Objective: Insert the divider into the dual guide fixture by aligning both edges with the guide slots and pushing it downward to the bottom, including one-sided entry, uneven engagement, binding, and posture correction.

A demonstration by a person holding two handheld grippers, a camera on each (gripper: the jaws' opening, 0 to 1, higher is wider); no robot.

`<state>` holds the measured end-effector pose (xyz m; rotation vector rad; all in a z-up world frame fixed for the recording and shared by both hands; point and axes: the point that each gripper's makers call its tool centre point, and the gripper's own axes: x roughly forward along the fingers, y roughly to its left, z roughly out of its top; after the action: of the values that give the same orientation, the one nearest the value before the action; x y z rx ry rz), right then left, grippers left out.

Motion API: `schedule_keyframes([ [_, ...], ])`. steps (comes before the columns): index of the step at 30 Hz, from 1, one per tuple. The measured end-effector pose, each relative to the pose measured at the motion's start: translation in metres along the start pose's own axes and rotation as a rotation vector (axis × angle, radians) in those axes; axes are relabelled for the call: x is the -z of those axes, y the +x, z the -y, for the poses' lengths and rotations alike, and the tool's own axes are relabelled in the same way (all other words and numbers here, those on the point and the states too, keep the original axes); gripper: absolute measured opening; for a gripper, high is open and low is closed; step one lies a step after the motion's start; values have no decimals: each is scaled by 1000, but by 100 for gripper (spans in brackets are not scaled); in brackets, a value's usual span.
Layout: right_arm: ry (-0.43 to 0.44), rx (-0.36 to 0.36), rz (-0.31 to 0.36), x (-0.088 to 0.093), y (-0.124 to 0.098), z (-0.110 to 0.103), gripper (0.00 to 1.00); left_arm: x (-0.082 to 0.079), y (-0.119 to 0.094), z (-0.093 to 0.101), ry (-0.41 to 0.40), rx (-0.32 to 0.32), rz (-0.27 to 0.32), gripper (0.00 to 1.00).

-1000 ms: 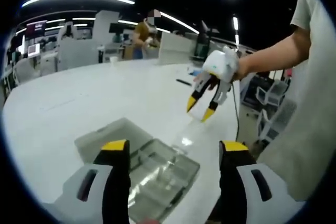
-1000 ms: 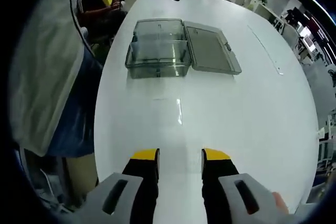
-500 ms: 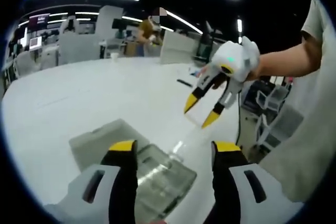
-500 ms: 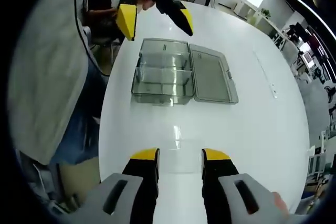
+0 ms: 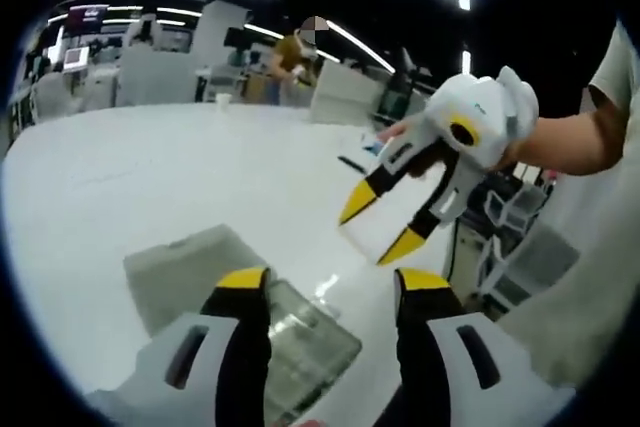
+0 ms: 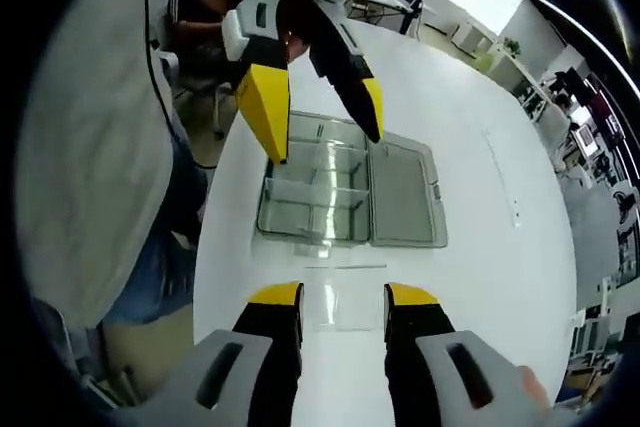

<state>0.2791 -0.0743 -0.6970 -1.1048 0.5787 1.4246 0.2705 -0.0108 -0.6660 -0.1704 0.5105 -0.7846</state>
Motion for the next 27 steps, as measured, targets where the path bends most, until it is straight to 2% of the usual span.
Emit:
schedule_keyframes([
  [12, -54, 32, 48, -42, -4, 8, 27, -12, -6, -6, -91, 0, 27, 41],
  [21, -84, 38, 67, -61, -2, 7, 27, -17, -11, -3, -205, 28, 50, 33],
  [27, -107, 55, 75, -71, -2, 8, 27, -16, -12, -1, -272, 37, 34, 26],
])
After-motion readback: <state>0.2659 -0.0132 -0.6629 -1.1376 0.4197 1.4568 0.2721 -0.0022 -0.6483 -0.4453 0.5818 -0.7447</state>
